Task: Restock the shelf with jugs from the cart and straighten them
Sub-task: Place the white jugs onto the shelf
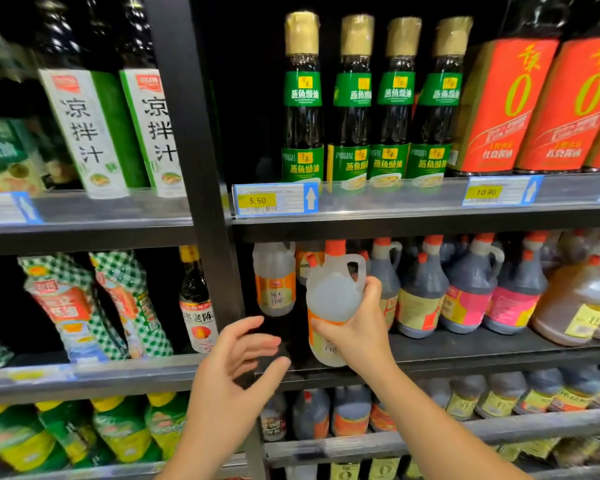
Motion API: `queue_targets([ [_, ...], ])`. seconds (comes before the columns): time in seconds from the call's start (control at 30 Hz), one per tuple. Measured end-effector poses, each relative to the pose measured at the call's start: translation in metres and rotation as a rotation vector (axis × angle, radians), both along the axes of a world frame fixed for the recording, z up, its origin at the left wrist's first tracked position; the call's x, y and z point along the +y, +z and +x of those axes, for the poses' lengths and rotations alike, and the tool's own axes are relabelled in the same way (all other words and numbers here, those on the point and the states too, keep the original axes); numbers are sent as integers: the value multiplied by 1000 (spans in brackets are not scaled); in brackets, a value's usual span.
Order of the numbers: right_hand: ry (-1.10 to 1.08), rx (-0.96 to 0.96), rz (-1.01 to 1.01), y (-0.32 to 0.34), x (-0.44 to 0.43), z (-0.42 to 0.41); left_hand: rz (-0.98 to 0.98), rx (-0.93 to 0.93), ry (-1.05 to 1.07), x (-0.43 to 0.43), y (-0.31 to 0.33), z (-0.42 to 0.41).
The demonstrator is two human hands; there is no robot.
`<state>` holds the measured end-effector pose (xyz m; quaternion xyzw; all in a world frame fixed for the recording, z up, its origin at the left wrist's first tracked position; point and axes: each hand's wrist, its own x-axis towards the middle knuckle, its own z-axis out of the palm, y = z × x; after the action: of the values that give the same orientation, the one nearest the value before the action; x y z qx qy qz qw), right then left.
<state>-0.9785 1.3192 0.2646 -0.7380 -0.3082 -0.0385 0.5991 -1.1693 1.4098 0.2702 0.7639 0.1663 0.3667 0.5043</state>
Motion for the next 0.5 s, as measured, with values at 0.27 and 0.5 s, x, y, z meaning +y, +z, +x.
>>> queue_targets([
  [0.27,-41,78,-24,-22,34,11,59,-38,255,41,0,-23],
  [0.5,-15,72,28,-31,45,23,-18,96,40,45,1,-7],
])
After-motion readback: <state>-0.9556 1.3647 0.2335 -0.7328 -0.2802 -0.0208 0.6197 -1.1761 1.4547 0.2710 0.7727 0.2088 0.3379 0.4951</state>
